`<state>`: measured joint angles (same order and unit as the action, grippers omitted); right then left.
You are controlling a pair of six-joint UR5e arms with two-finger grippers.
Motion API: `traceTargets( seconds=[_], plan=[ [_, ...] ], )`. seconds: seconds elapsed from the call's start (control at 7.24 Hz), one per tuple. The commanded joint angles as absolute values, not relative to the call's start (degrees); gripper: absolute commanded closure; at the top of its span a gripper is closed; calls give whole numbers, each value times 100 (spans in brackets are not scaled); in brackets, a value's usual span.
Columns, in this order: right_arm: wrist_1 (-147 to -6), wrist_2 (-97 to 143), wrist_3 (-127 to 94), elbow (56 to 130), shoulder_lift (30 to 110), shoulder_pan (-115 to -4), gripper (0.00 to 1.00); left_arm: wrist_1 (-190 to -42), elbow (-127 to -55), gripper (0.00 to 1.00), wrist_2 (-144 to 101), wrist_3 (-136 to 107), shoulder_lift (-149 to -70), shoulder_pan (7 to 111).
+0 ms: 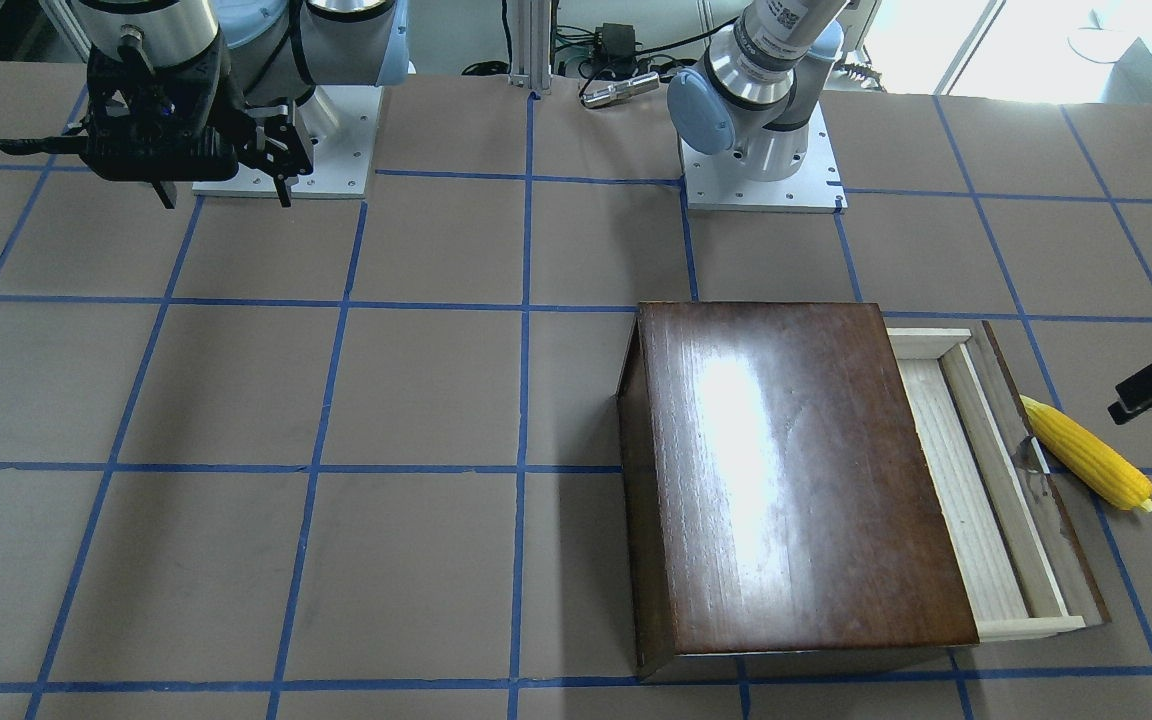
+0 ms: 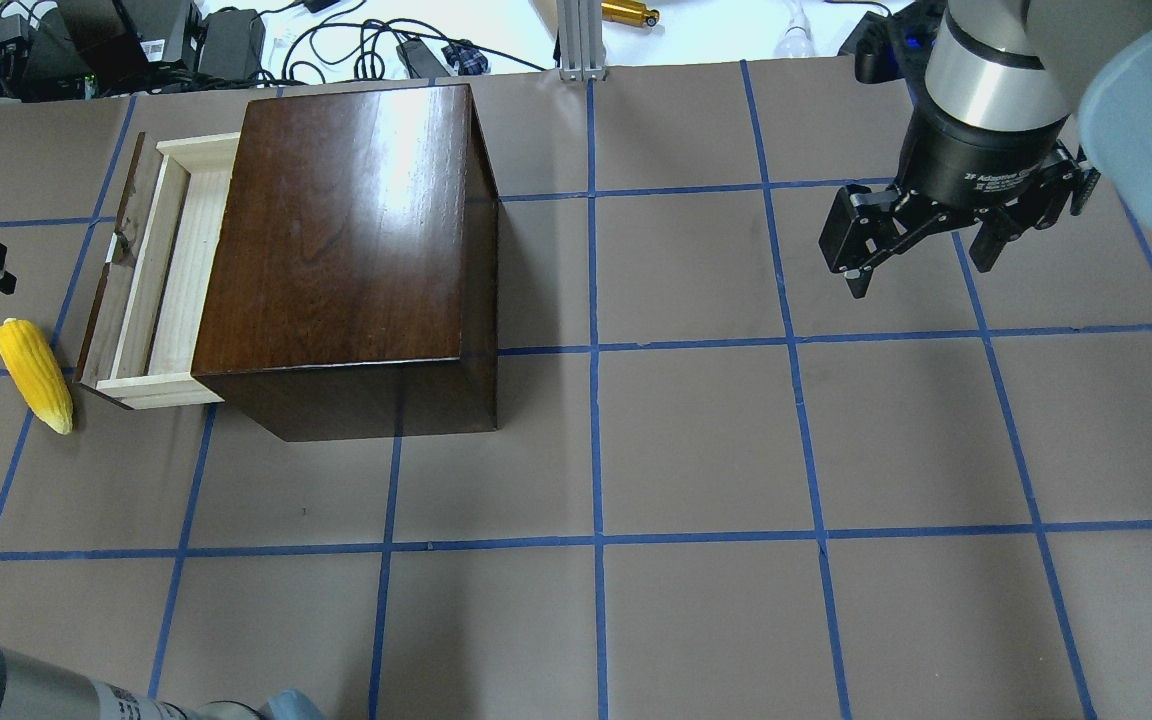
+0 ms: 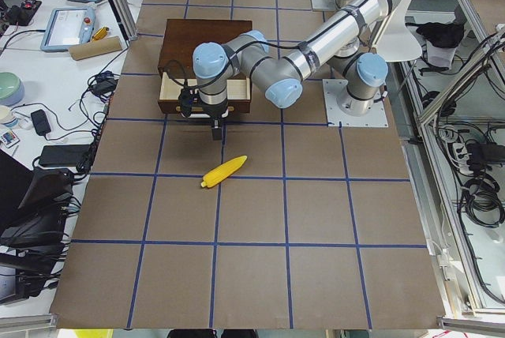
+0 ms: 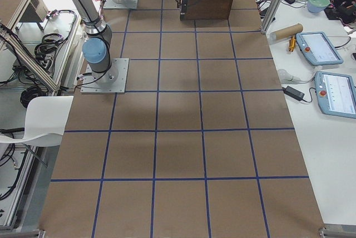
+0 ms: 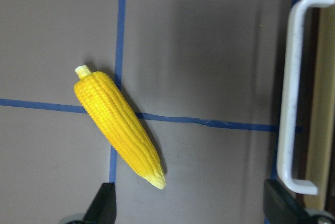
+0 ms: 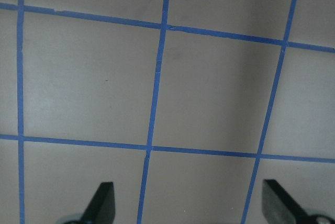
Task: Open drawer and put corn inside
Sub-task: 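Release the handle and move the left gripper toward the corn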
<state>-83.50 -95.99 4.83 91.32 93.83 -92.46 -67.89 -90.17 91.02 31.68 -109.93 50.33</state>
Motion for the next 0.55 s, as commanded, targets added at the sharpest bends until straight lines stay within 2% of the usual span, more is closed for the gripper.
traceTargets(
  seconds=[0.0, 0.41],
  plan=[
    [-8350, -9598, 483, 9132, 9387, -9246, 0, -6356, -9062, 0, 9079, 3190, -11459, 4782],
    [-8350, -9598, 483, 9132, 9387, -9246, 0, -5802, -9079, 0, 8947, 3945, -11952, 4720]
  ],
)
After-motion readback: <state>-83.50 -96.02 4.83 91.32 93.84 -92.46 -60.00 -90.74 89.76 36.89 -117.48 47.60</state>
